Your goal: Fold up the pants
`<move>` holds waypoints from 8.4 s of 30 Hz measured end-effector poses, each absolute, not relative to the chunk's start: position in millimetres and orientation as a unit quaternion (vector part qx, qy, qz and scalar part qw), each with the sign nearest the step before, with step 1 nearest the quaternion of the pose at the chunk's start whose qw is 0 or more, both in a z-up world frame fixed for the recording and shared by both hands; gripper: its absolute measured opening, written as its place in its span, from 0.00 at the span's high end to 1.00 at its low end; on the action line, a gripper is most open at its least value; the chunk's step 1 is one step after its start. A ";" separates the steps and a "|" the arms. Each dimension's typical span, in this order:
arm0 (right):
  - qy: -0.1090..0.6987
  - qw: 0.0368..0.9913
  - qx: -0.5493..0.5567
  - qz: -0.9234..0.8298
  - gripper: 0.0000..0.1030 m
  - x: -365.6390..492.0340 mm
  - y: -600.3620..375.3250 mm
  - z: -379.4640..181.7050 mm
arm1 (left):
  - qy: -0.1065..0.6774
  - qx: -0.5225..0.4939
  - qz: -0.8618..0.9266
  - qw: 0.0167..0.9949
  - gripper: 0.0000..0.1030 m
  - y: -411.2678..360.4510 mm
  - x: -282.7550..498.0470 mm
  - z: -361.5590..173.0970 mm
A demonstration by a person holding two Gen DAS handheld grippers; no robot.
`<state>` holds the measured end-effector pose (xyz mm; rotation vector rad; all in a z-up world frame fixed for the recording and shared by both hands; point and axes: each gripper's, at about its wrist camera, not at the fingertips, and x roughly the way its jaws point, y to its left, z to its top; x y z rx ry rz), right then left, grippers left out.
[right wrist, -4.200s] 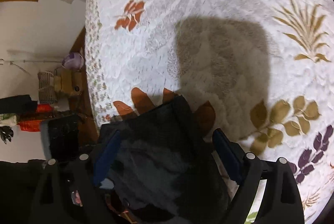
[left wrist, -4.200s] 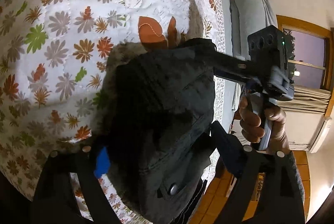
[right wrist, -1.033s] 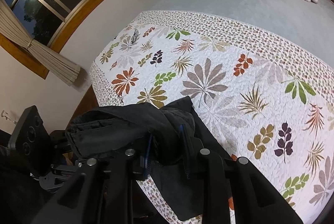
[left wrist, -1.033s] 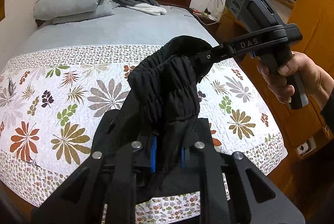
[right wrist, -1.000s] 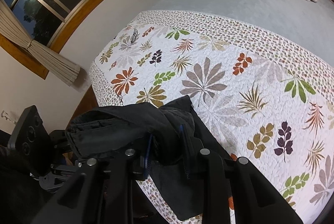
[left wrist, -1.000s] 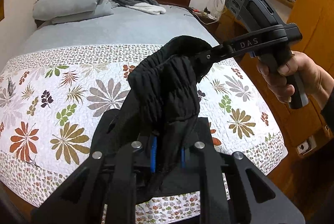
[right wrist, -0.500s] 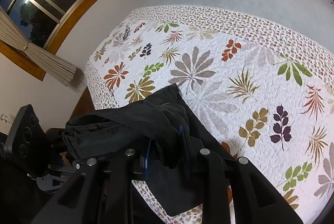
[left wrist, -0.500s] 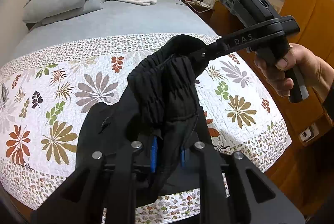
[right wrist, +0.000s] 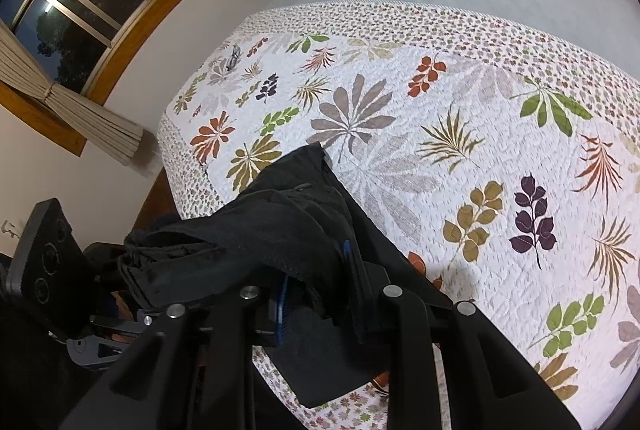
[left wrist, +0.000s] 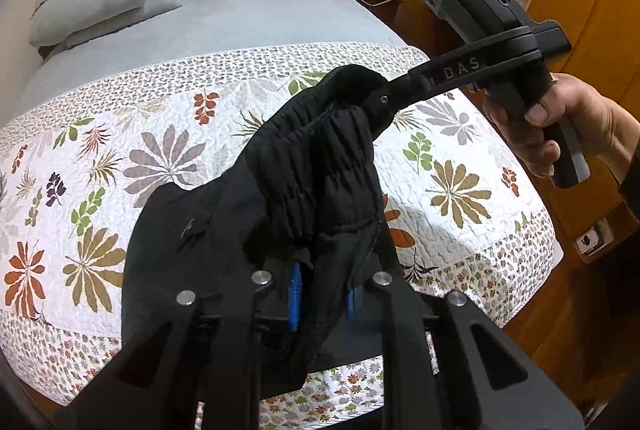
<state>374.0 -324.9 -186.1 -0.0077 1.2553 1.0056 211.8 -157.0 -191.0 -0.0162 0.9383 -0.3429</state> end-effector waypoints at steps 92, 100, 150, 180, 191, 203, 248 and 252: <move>0.487 0.760 0.318 0.289 0.56 288.3 -429.4 -294.4 | 0.491 -0.235 -0.163 0.823 0.16 -23.7 217.5 -285.3; 0.479 0.749 0.339 0.309 0.55 201.9 -405.1 -275.5 | 0.471 -0.252 -0.157 0.831 0.14 11.2 188.2 -264.7; 0.580 0.642 0.444 0.234 0.04 240.0 -439.7 -351.7 | 0.600 -0.382 -0.286 0.642 0.08 93.1 325.8 -378.9; 0.609 0.624 0.402 0.278 0.03 292.4 -379.3 -372.1 | 0.628 -0.336 -0.307 0.631 0.08 33.0 348.0 -399.6; 0.585 0.648 0.395 0.286 0.57 289.1 -369.2 -354.5 | 0.608 -0.327 -0.298 0.660 0.54 39.8 340.6 -389.0; 0.564 0.663 0.383 0.310 0.64 303.5 -342.5 -309.7 | 0.581 -0.324 -0.298 0.685 0.68 59.1 342.7 -356.8; 0.544 0.739 0.289 0.272 0.40 482.9 -253.1 -306.9 | 0.484 -0.319 -0.126 0.805 0.23 218.2 443.9 -329.4; 0.575 0.747 0.236 0.237 0.40 470.1 -234.8 -318.8 | 0.525 -0.275 -0.102 0.799 0.24 203.1 444.1 -348.8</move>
